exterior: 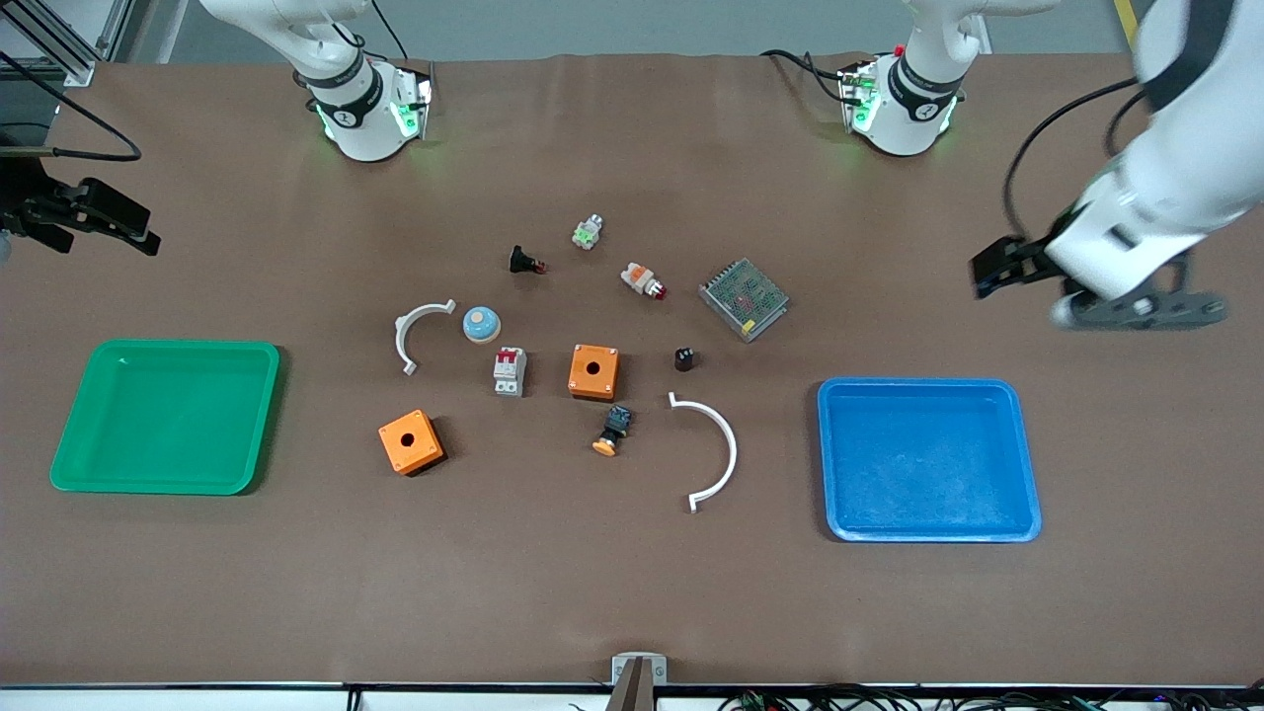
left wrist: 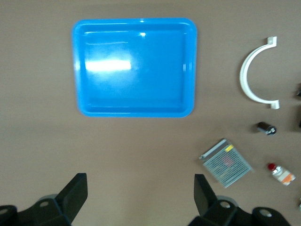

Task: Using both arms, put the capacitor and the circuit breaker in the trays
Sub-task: 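Reach the left gripper toward the black capacitor near the white clip, then grasp the capacitor with the left gripper while the right gripper reaches the breaker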

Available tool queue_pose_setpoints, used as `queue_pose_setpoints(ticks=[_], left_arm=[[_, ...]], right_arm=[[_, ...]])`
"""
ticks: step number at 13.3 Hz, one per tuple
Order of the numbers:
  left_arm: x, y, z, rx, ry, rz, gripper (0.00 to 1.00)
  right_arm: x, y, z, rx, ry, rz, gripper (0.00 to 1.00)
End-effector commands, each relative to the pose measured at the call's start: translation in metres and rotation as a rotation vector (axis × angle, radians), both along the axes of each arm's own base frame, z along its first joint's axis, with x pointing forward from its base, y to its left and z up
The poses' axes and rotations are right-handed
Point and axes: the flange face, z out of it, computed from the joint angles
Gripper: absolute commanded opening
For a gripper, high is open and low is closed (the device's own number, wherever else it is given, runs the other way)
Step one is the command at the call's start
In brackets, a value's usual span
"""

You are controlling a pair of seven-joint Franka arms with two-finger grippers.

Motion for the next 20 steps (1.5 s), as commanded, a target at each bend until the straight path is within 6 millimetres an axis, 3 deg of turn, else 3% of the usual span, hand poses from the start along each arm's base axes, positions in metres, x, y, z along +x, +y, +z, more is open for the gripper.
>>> queue_pose_setpoints(ticks=[1, 7, 10, 12, 13, 17, 20], left_arm=[[0.019, -0.061, -0.058, -0.001, 0.003, 0.095, 1.00], [0.015, -0.174, -0.170, -0.002, 0.033, 0.210, 1.00], [-0.004, -0.231, -0.229, 0.004, 0.034, 0.319, 1.00], [-0.024, -0.264, -0.270, -0.003, 0.029, 0.386, 0.99], [-0.027, -0.264, -0.281, -0.007, 0.027, 0.398, 0.99], [-0.048, -0.279, -0.322, -0.021, 0.023, 0.428, 0.96], [-0.057, -0.292, -0.342, -0.028, 0.023, 0.450, 0.89]], right_arm=[[0.004, -0.003, 0.004, -0.017, -0.002, 0.008, 1.00], [0.011, 0.002, -0.005, -0.005, 0.001, 0.013, 1.00], [0.019, 0.011, -0.016, -0.006, 0.013, 0.030, 1.00], [0.027, 0.049, -0.031, -0.017, 0.033, 0.088, 1.00], [0.024, 0.067, -0.034, -0.019, 0.045, 0.102, 1.00], [0.024, 0.165, -0.080, -0.051, 0.119, 0.072, 1.00], [0.022, 0.197, -0.124, -0.047, 0.123, 0.113, 1.00]])
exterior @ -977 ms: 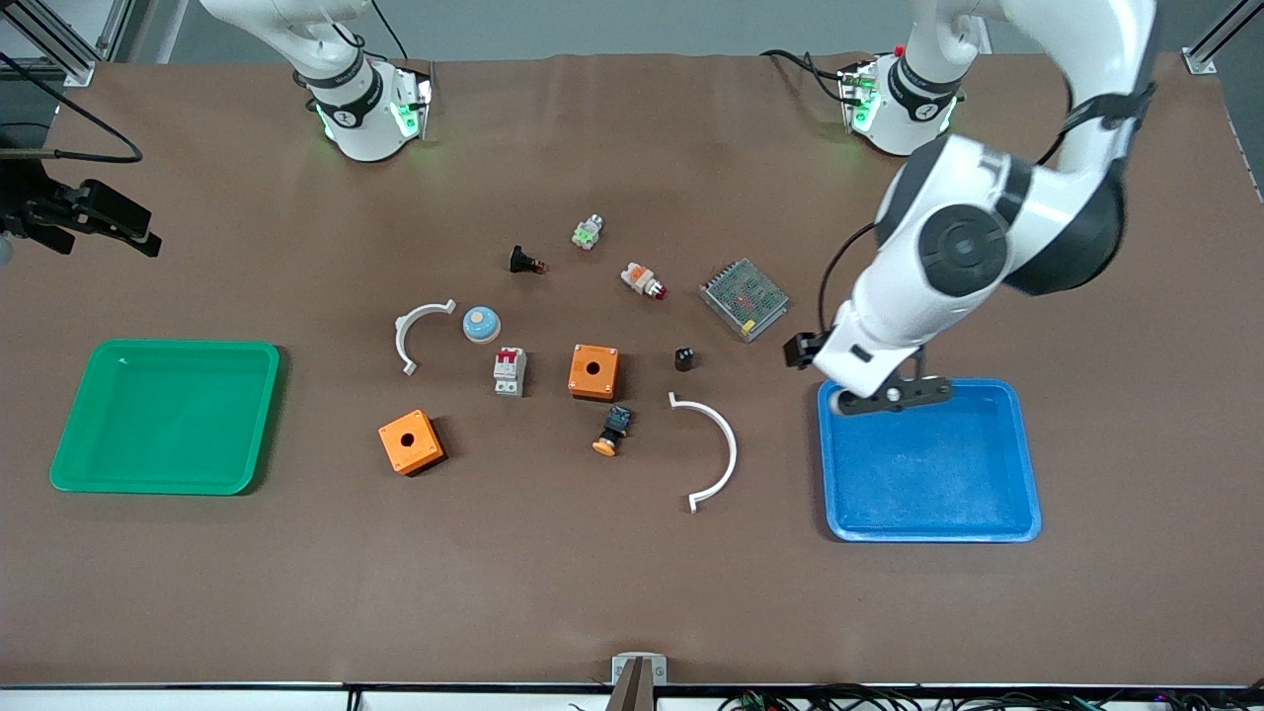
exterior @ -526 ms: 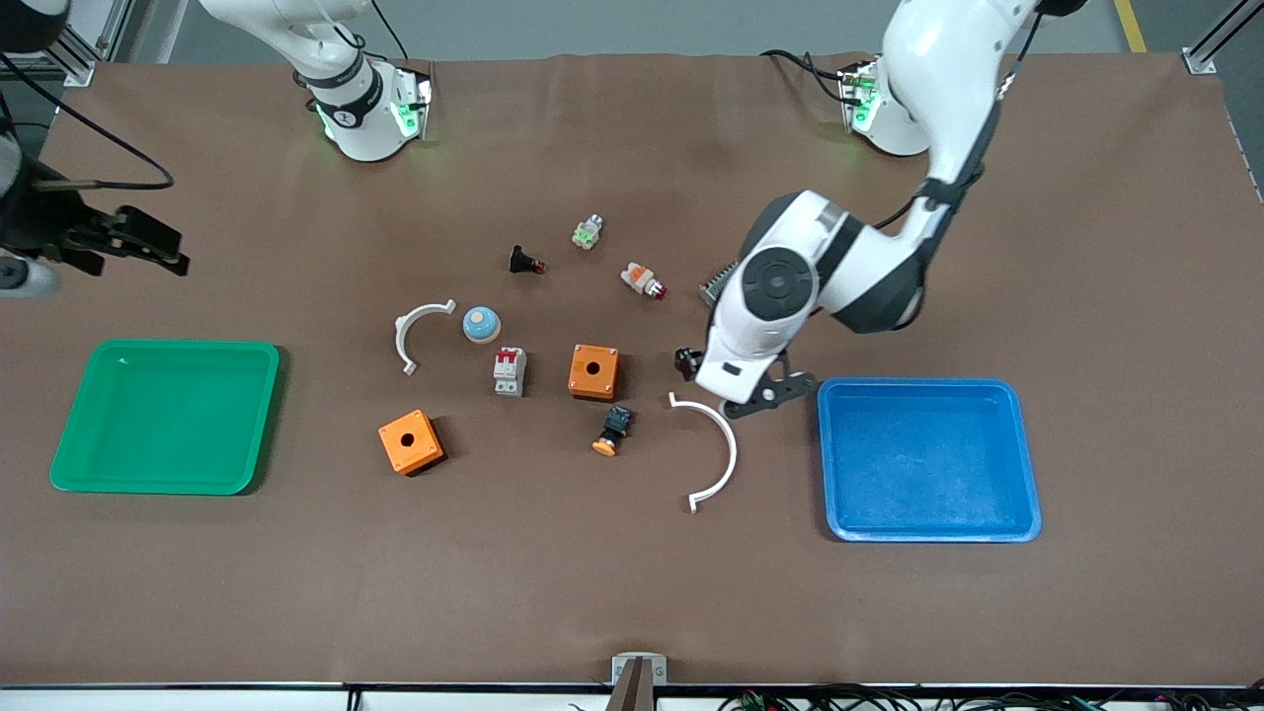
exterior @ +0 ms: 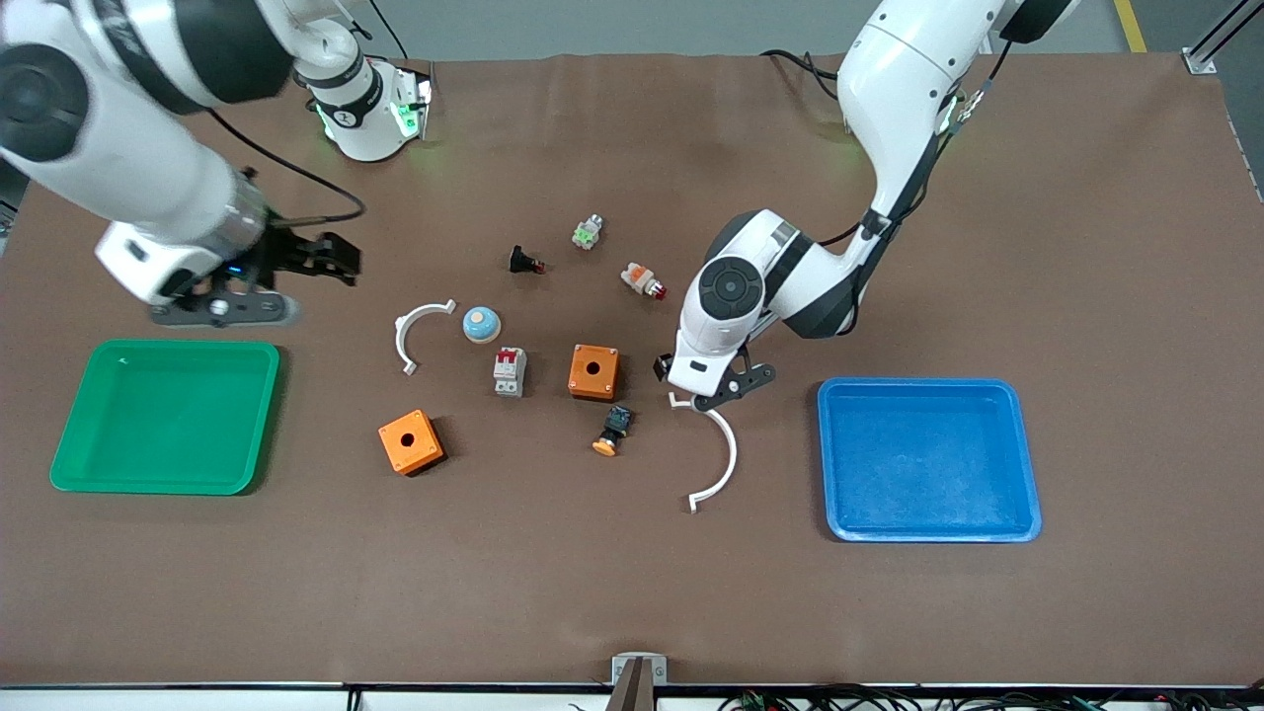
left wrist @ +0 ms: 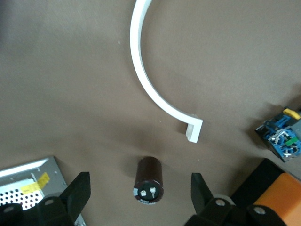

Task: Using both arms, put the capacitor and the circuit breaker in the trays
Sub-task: 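Grasp the capacitor with the left gripper while the right gripper reaches the breaker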

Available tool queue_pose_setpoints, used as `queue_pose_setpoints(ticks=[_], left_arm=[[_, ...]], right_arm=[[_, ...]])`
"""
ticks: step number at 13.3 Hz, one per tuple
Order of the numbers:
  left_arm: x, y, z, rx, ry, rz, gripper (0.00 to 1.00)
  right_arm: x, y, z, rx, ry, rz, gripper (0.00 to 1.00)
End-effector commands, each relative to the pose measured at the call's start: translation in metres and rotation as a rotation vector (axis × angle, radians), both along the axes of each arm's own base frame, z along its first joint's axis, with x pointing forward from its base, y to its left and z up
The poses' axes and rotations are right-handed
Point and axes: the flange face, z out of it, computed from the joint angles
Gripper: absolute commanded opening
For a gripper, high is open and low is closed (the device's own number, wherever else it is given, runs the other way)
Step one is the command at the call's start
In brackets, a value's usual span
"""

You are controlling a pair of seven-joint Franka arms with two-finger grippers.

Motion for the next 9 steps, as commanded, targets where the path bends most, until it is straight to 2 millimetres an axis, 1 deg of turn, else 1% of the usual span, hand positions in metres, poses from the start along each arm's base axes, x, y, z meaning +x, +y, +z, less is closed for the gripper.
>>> queue_pose_setpoints(ticks=[1, 2, 3, 6, 7, 8, 9], left_arm=[[-0.008, -0.011, -0.017, 0.000, -0.022, 0.013, 0.84], [-0.014, -0.016, -0.029, 0.003, -0.014, 0.013, 0.79], [-0.015, -0.016, -0.035, 0.008, -0.010, 0.010, 0.70], [-0.017, -0.016, -0.039, 0.010, -0.004, 0.009, 0.61], [-0.017, -0.016, -0.039, 0.010, -0.004, 0.009, 0.59], [-0.020, -0.014, -0.043, 0.018, 0.005, 0.007, 0.51], [-0.020, -0.013, -0.043, 0.019, 0.006, 0.005, 0.39]], right_arm=[[-0.002, 0.013, -0.038, -0.005, -0.009, 0.009, 1.00], [-0.006, 0.021, -0.055, -0.004, -0.011, 0.021, 1.00], [-0.007, 0.021, -0.073, 0.000, -0.019, 0.020, 1.00], [-0.012, 0.031, -0.120, 0.012, -0.052, 0.033, 1.00], [-0.016, 0.042, -0.135, 0.011, -0.056, 0.039, 1.00], [-0.016, 0.050, -0.148, 0.004, -0.056, 0.001, 1.00], [-0.016, 0.062, -0.162, 0.000, -0.059, -0.023, 1.00]])
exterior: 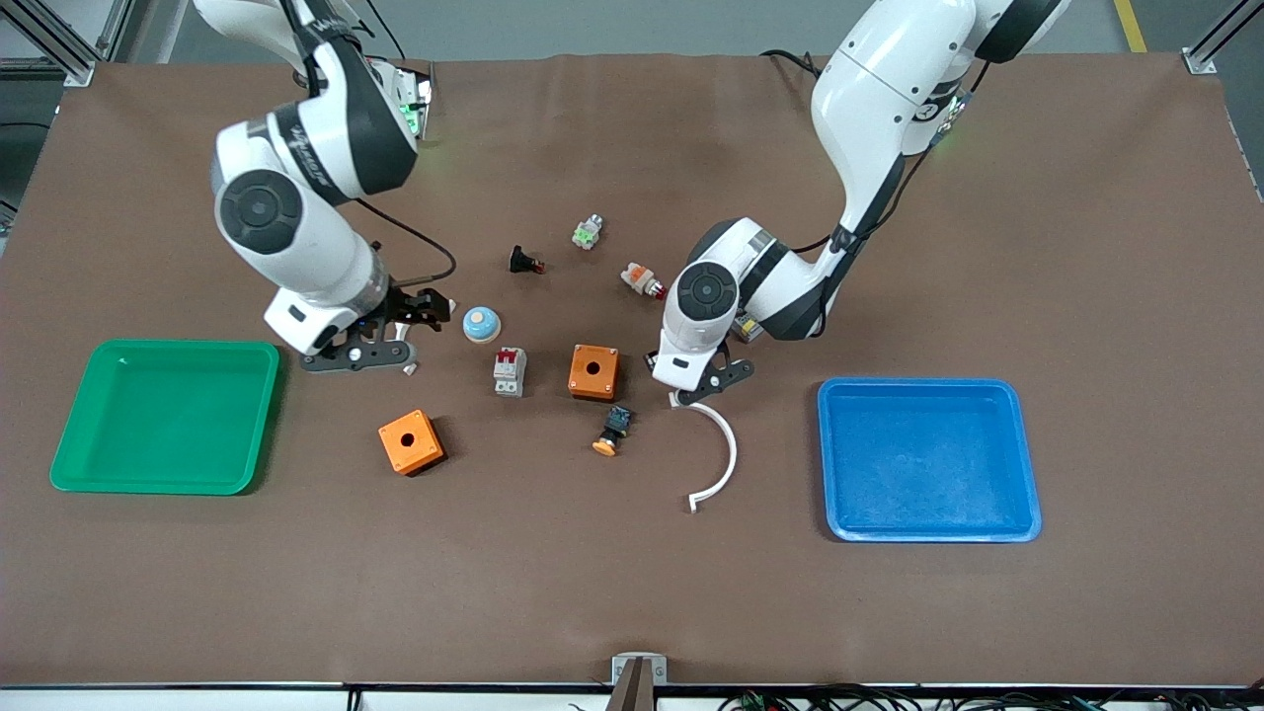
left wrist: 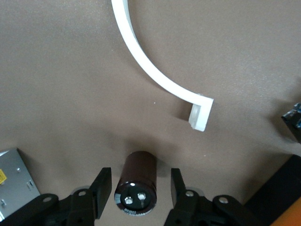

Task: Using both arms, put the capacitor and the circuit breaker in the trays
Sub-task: 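Grasp the capacitor with the left gripper while the right gripper reaches the breaker, then carry the capacitor to the blue tray while the right gripper grasps the breaker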

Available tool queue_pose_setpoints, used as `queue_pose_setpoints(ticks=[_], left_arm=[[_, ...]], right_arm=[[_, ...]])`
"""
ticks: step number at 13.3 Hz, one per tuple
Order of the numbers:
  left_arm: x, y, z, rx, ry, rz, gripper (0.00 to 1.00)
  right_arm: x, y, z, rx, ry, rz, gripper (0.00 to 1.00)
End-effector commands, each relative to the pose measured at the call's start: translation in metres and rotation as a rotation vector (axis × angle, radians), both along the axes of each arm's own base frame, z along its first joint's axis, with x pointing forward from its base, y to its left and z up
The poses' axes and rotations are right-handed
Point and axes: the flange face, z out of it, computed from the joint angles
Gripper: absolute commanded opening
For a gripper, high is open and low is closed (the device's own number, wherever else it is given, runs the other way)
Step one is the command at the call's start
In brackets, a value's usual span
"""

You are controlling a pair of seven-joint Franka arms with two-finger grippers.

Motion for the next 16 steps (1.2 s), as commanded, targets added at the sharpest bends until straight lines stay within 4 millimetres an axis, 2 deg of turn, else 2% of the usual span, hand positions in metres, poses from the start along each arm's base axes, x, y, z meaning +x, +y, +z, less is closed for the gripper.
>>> queue_pose_setpoints(ticks=[1, 3, 4, 6, 7, 9, 10, 11, 13, 16], left_arm=[[-0.002, 0.001, -0.002, 0.015, -0.013, 0.003, 0.27], [0.000, 0.003, 0.004, 0.014, -0.016, 0.006, 0.01], [0.005, 0.005, 0.011, 0.010, -0.025, 0.014, 0.00], [0.021, 0.015, 0.051, -0.007, -0.069, 0.034, 0.00], [0.031, 0.027, 0.073, -0.008, -0.082, 0.049, 0.00], [0.053, 0.062, 0.117, -0.004, -0.098, 0.083, 0.00], [0.061, 0.078, 0.131, 0.006, -0.094, 0.085, 0.00], [0.073, 0.104, 0.141, 0.017, -0.087, 0.095, 0.00], [0.086, 0.133, 0.152, 0.018, -0.096, 0.132, 0.00], [0.115, 0.193, 0.157, 0.015, -0.101, 0.130, 0.00]], right_arm=[[-0.003, 0.027, -0.031, -0.006, -0.015, -0.039, 1.00], [0.000, 0.034, -0.052, -0.002, -0.026, -0.032, 1.00], [0.001, 0.039, -0.059, 0.001, -0.034, -0.024, 1.00], [0.001, 0.047, -0.074, 0.002, -0.037, -0.014, 1.00], [0.001, 0.052, -0.077, 0.005, -0.044, -0.006, 1.00], [0.003, 0.055, -0.090, 0.009, -0.052, -0.005, 1.00], [0.005, 0.057, -0.098, 0.012, -0.061, -0.002, 1.00], [0.003, 0.061, -0.103, 0.012, -0.060, 0.004, 1.00], [0.001, 0.070, -0.107, 0.018, -0.075, 0.002, 1.00], [-0.001, 0.080, -0.120, 0.023, -0.086, -0.009, 1.00]])
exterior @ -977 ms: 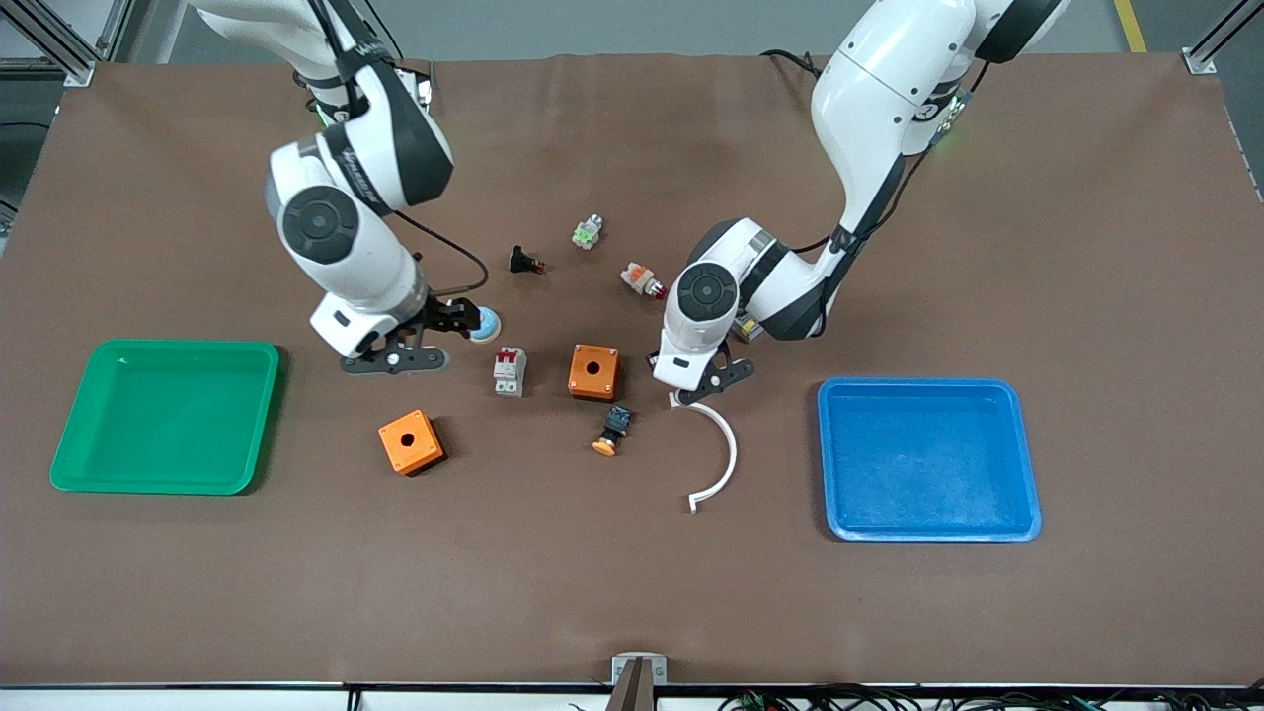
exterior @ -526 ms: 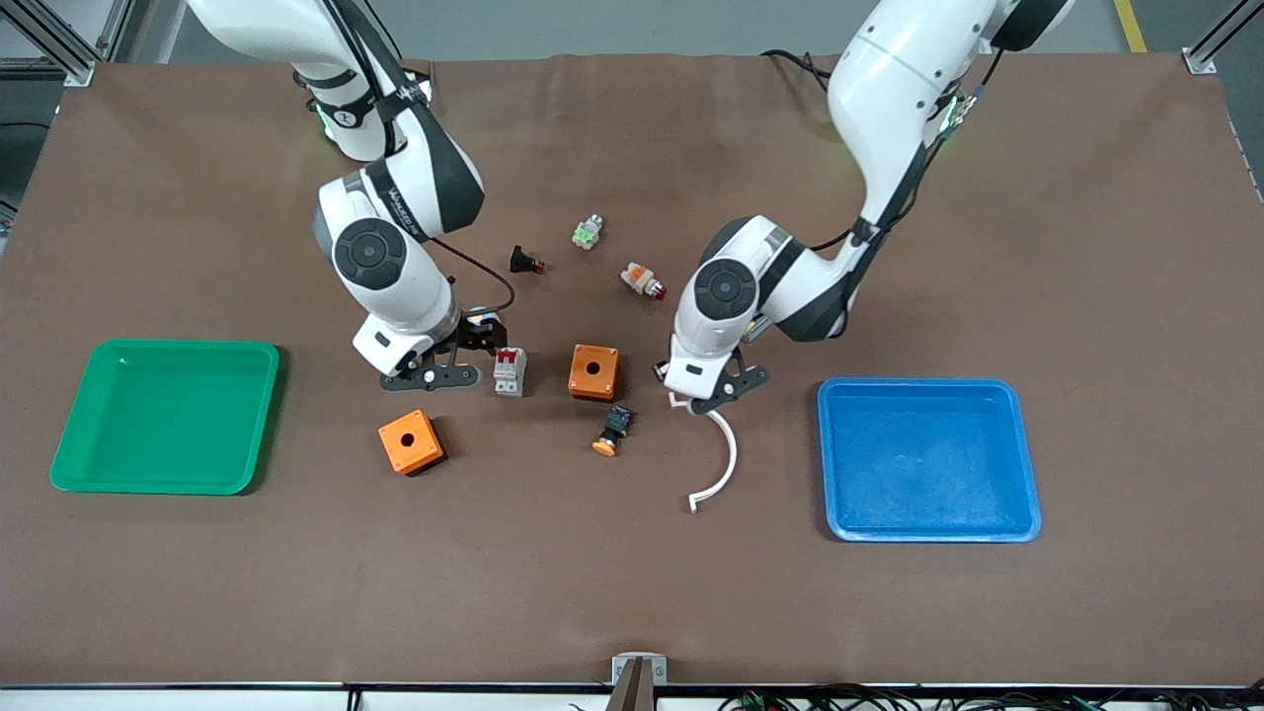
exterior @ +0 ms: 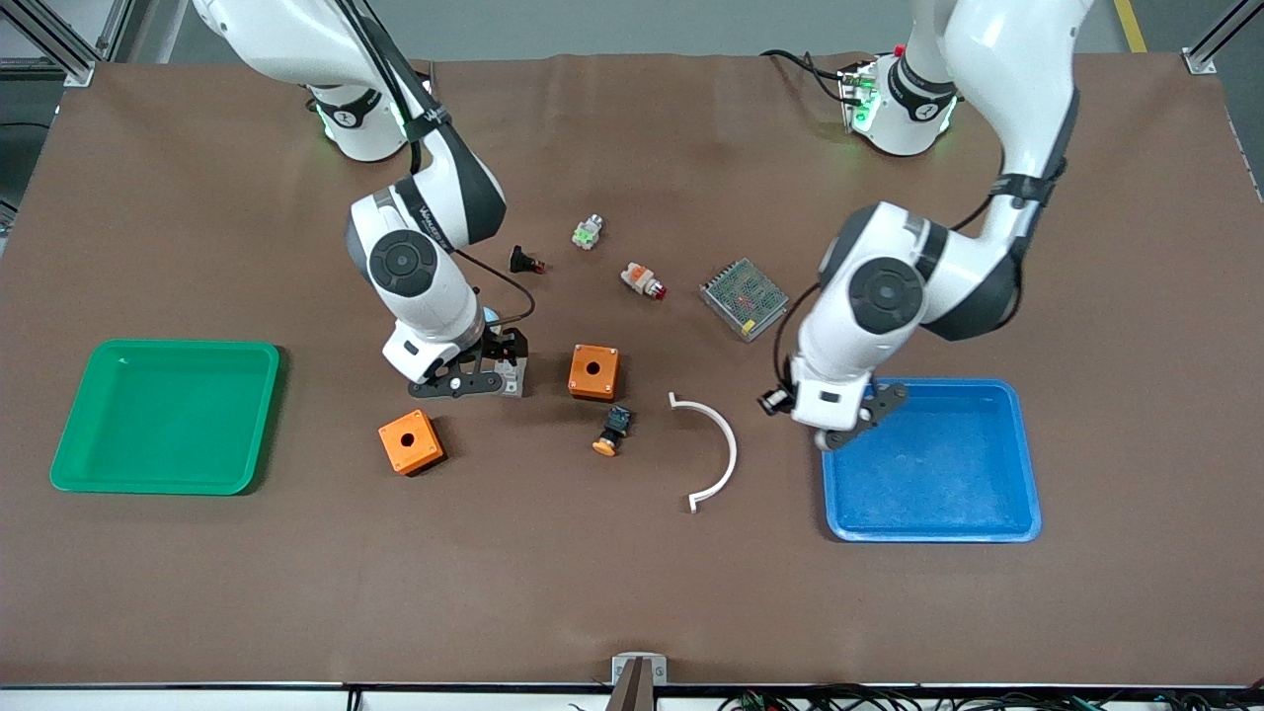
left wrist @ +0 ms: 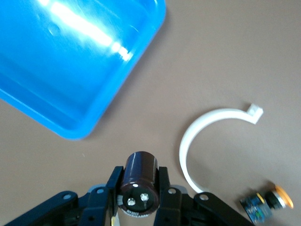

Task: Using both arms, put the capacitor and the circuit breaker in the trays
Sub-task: 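Carry the capacitor to the blue tray while the right gripper grasps the breaker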

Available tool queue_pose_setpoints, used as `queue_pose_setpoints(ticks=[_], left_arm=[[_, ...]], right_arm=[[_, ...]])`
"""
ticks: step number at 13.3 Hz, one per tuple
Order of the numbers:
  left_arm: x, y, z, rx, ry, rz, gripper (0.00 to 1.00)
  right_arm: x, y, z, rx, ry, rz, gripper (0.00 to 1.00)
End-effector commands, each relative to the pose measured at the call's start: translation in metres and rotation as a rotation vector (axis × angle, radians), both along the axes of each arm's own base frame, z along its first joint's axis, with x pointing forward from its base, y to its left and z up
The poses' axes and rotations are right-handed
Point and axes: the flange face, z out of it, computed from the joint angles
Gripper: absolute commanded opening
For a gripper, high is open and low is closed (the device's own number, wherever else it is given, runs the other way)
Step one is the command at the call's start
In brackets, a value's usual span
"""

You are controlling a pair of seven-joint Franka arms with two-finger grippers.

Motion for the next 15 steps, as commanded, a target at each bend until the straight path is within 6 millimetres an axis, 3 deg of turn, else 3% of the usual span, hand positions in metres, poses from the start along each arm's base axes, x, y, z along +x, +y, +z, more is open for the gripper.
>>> queue_pose_setpoints(ticks=[1, 3, 7, 10, 12, 13, 15], left_arm=[[0.014, 0.052, -0.002, 0.020, 0.007, -0.037, 0.00], [0.027, 0.090, -0.008, 0.020, 0.014, -0.036, 0.00], [0.040, 0.150, -0.042, 0.022, 0.064, -0.009, 0.00], [0.048, 0.208, -0.072, 0.011, 0.104, 0.011, 0.00], [0.050, 0.227, -0.090, 0.005, 0.110, 0.004, 0.00], [0.052, 0.240, -0.100, -0.001, 0.104, 0.006, 0.00], [0.056, 0.249, -0.120, -0.011, 0.088, -0.007, 0.01]], right_arm=[[-0.001, 0.011, -0.013, 0.000, -0.009, -0.013, 1.00], [-0.006, 0.016, -0.025, -0.009, 0.005, -0.002, 1.00], [-0.016, 0.031, -0.045, -0.021, 0.019, -0.014, 1.00], [-0.014, 0.027, -0.063, -0.022, 0.019, -0.023, 1.00], [-0.012, 0.024, -0.070, -0.023, 0.020, -0.029, 0.98], [-0.011, 0.022, -0.070, -0.023, 0.020, -0.033, 0.91], [-0.008, 0.019, -0.069, -0.022, 0.019, -0.040, 0.68]])
